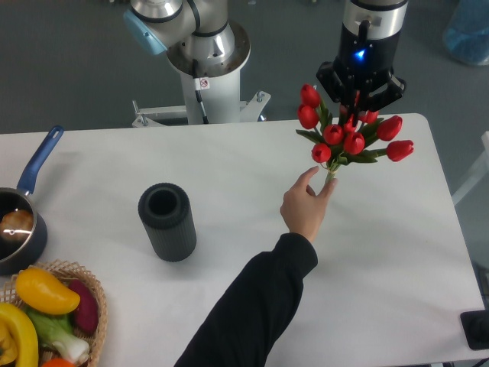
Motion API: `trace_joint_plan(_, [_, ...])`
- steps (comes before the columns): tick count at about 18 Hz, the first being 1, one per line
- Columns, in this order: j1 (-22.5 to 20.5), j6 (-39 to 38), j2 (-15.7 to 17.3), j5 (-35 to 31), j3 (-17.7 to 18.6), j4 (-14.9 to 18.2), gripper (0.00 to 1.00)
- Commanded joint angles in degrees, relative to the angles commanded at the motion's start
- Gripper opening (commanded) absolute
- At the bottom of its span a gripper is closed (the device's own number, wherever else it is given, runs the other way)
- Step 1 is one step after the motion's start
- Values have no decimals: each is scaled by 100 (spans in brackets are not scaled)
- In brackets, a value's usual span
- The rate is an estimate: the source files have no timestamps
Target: Place the flowers on the table
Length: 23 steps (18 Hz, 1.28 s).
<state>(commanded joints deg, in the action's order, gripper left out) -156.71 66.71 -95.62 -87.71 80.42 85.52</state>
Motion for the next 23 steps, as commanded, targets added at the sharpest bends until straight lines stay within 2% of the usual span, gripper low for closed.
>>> trace_joint_plan(7, [17, -26, -62, -290, -9, 395, 2])
trace_joint_plan(10, [79, -53, -193, -598, 0, 527, 2])
trace_joint_plan(15, [281, -70, -334, -598, 61, 667, 1])
trace_joint_plan(23, [536, -509, -677, -563, 9, 633, 1])
